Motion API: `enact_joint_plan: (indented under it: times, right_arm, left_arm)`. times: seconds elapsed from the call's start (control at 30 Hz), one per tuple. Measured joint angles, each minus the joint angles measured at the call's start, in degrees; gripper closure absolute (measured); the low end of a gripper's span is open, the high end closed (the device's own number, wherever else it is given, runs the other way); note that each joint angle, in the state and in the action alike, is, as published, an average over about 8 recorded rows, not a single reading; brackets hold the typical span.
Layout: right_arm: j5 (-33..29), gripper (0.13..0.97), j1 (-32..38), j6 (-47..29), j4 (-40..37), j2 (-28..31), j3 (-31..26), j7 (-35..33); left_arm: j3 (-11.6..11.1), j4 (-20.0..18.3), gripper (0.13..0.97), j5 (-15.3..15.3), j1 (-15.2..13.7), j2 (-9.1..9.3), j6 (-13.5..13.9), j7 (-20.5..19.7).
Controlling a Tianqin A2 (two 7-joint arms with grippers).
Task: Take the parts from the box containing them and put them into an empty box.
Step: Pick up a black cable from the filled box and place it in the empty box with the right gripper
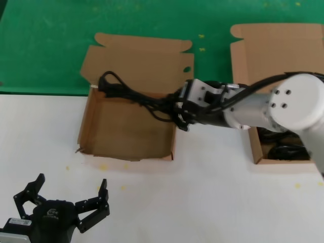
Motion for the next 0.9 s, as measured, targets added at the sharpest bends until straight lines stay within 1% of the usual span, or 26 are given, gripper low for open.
enact_joint_plan:
  times: [0.2,0.4,0.6,0.9]
  right_arm:
    - [9.79,0.910,4.04,3.05,-8.61,-2.52,-4.87,-6.68]
    - [19.43,0.910,6.80,6.26,-14.53,-3.12,-11.61,-10.39]
    - [25.95,0.910,8.73,8.05,-18.02,-3.26,-16.98,-11.41]
    - [33.37,0.910,10.87,9.71,-19.92,-3.29,-23.38,-11.14]
  left_arm:
    - [0.00,0.00,0.132,0.00,0.00,0.00,0.00,0.00]
    - [0.00,0.00,0.132,0.00,0.00,0.00,0.00,0.00]
    - [0.00,0.00,0.132,0.00,0.00,0.00,0.00,0.00]
    - [0.00,0.00,0.132,0.00,0.00,0.00,0.00,0.00]
